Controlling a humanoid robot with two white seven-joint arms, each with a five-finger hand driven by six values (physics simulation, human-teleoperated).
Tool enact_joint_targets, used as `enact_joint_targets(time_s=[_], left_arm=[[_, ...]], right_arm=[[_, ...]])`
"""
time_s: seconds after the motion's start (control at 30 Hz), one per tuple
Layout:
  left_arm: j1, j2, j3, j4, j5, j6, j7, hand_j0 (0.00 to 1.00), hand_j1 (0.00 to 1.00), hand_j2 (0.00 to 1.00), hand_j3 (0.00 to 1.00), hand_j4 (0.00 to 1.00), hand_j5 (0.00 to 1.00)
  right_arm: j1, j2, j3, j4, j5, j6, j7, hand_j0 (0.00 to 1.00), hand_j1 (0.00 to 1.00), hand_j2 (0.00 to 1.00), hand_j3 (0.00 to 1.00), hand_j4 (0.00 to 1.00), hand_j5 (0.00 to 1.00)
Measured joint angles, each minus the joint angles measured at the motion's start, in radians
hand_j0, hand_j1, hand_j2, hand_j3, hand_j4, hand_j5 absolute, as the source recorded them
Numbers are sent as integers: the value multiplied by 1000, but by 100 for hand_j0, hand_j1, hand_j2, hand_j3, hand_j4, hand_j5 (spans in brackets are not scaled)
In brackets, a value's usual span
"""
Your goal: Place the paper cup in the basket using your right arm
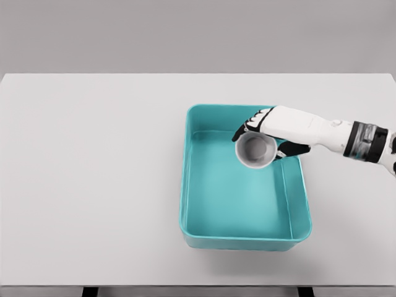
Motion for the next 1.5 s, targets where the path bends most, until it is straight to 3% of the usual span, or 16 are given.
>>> enact_joint_targets(time_s=[0.13, 0.43, 0.5, 0.53, 0.57, 0.83, 0.9, 1.07, 1.13, 1.23, 1.33, 1.5], left_arm=[[0, 0, 0, 0, 0, 0, 0, 100, 100, 100, 100, 100, 100], [0, 0, 0, 0, 0, 0, 0, 100, 100, 100, 100, 100, 100], [0, 0, 1, 0, 0, 0, 0, 100, 100, 100, 100, 100, 100], [0, 0, 1, 0, 0, 0, 0, 100, 100, 100, 100, 100, 100], [0, 0, 0, 0, 0, 0, 0, 100, 100, 100, 100, 100, 100], [0, 0, 0, 0, 0, 0, 0, 100, 100, 100, 100, 100, 100], [0, 0, 0, 0, 0, 0, 0, 100, 100, 100, 100, 100, 100], [0, 0, 0, 0, 0, 0, 0, 100, 100, 100, 100, 100, 100], [0, 0, 1, 0, 0, 0, 0, 100, 100, 100, 100, 100, 100], [0, 0, 1, 0, 0, 0, 0, 100, 100, 100, 100, 100, 100], [0, 0, 0, 0, 0, 0, 0, 100, 100, 100, 100, 100, 100], [0, 0, 0, 0, 0, 0, 0, 100, 100, 100, 100, 100, 100]], right_arm=[[-15, 23, 44, -12, 85, 66, 0, 60, 60, 60, 60, 60, 60], [-23, 31, 65, -17, 206, 118, 0, 61, 61, 61, 61, 61, 61], [-23, 35, 70, -17, 212, 113, 0, 69, 69, 69, 69, 69, 69], [-28, 39, 72, -17, 214, 106, 0, 88, 88, 88, 88, 88, 88], [-29, 41, 77, -18, 215, 95, 0, 99, 99, 99, 99, 99, 99], [-32, 45, 73, -18, 210, -10, 0, 100, 100, 100, 100, 100, 100], [-17, 35, 31, -17, 141, -17, 0, 100, 100, 100, 100, 100, 100], [49, -25, -125, -6, -289, -97, 0, 100, 100, 100, 100, 100, 100], [115, -41, -201, 22, -396, -119, 0, 100, 100, 100, 100, 100, 100], [258, -37, -363, 103, -461, -155, 0, 100, 100, 100, 100, 100, 100], [294, -22, -482, 143, -451, -165, 0, 100, 100, 100, 100, 100, 100], [305, -14, -540, 161, -429, -164, 0, 100, 100, 100, 100, 100, 100]])
